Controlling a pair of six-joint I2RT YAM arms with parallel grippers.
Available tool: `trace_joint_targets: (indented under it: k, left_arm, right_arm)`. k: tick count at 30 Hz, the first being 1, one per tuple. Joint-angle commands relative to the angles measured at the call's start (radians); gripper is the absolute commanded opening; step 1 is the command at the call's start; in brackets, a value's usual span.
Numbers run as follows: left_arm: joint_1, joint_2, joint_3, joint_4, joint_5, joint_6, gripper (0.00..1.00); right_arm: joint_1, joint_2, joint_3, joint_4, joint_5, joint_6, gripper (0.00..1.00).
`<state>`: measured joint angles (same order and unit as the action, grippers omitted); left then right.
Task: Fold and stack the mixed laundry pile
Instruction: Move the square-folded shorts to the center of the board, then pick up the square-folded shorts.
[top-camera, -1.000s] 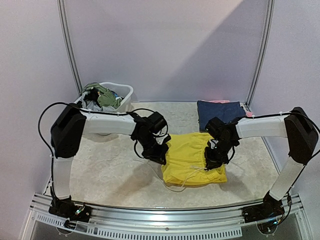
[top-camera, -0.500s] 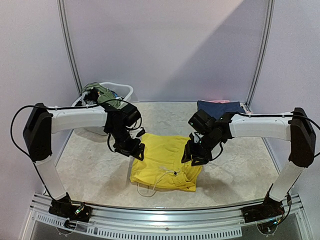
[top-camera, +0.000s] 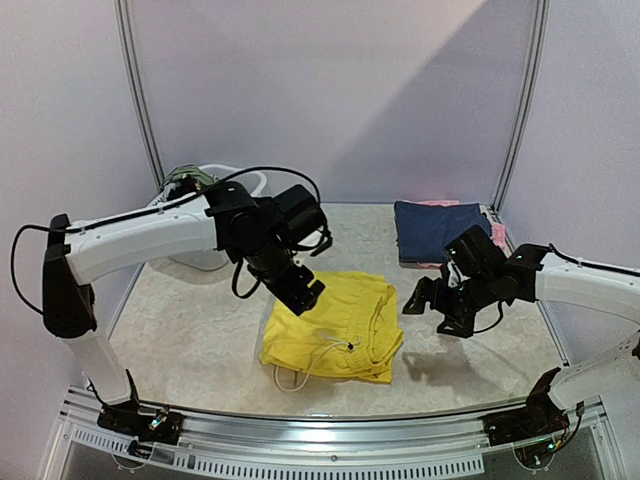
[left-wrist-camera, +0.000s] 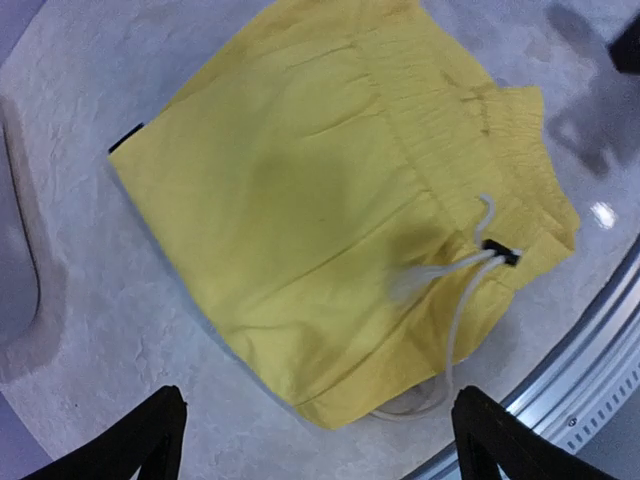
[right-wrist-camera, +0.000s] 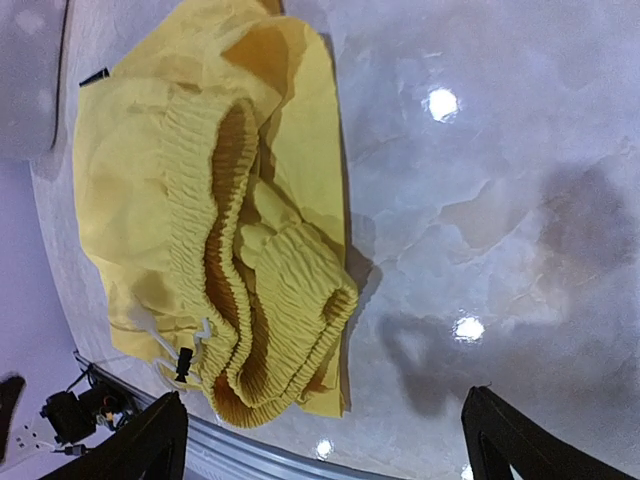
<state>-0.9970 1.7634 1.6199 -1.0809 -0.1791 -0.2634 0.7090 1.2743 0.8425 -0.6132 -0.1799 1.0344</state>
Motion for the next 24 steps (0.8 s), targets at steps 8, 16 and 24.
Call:
trace_joint_targets:
  k: [8,16,24]
  left_arm:
    - [-0.325,0.253,0.201,-0.056,-0.163,0.169,0.99]
    - [-0.398,0.434,0.329,-0.048,-0.236,0.198,0.99]
    - [-0.433,0.535,0.356,0.024,-0.235,0.188,0.94]
  right_arm:
    - [-0.109,-0.23,-0.126,-0.122,0.003,0.054,0.99]
    - [-0.108,-0.343,-0.137,-0.228,0.003,0.079,0.99]
    - [-0.109,-0.432,-0.146,-0.31,0.014,0.104,0.99]
